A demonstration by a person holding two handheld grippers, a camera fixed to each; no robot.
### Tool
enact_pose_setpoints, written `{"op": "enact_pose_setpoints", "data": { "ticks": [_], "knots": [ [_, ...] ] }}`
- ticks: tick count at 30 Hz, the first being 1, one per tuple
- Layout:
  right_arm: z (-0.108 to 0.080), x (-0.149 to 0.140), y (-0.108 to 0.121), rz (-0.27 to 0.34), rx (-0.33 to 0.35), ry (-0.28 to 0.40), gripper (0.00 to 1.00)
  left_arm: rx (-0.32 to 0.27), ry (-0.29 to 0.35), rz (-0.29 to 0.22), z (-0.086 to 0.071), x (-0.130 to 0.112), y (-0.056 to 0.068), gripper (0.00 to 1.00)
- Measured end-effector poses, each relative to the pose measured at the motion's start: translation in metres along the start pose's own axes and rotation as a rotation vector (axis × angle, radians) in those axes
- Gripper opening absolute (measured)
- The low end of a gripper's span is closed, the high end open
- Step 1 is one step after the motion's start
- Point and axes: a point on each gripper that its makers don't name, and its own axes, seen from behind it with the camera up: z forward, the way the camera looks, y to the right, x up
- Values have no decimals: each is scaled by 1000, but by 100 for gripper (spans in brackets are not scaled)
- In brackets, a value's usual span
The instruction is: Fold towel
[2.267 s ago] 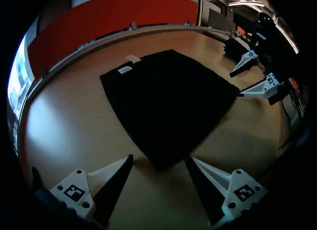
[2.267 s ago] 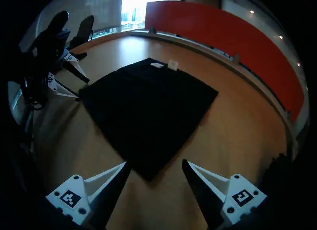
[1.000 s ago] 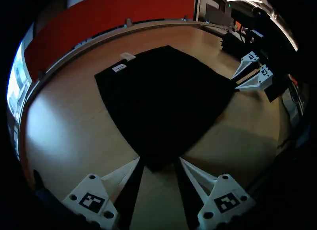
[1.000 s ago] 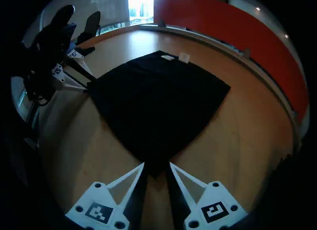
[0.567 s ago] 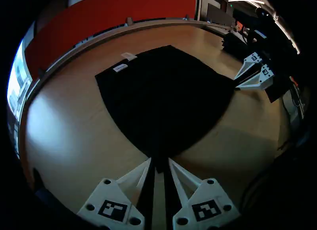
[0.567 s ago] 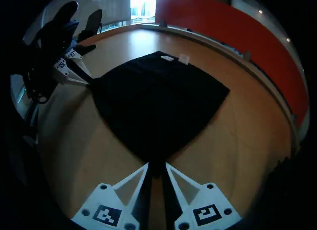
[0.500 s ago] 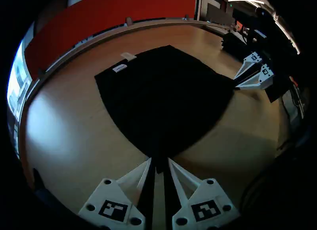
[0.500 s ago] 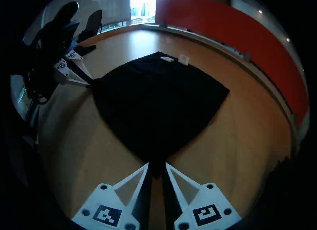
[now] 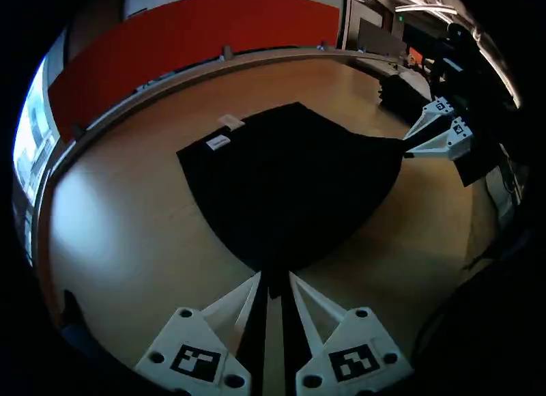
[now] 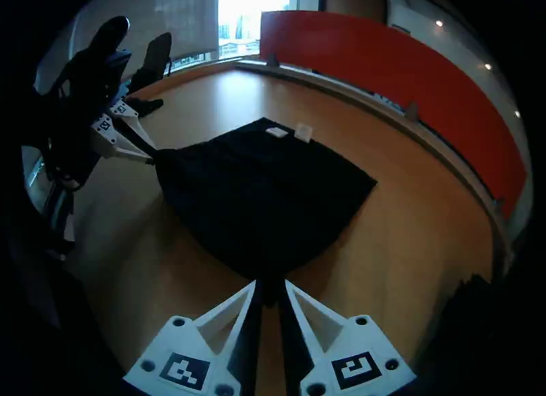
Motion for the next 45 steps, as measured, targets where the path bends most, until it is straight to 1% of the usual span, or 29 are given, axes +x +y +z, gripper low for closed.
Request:
{"op": "enact_pose_setpoints", "data": {
  "ticks": [5, 9, 15, 24, 27, 33, 41, 45],
  "knots": [
    [-15, 10, -1, -6, -11, 15, 15, 4, 13, -20, -17, 8, 1, 13],
    [-27, 15, -1, -8, -27, 18, 15, -1, 23, -24, -30, 12, 6, 13],
    [-44, 23, -5, -14, -30, 33, 15, -2, 33, -30, -47, 15, 12, 12],
    [-65, 30, -11, -13, -16, 45, 15, -29, 68, -81, -69, 25, 19, 12],
    [-71, 34, -11, -12, -15, 53, 15, -34, 79, -89, -75, 29, 21, 12],
    [-79, 38, -12, -21, -17, 55, 15, -37, 88, -85, -83, 36, 24, 12],
    [-86, 39, -17, -20, -6, 54, 15, -57, 84, -106, -89, 35, 26, 12],
    [-88, 38, -18, -22, -3, 51, 15, -78, 81, -109, -92, 35, 29, 12]
  ]
}}
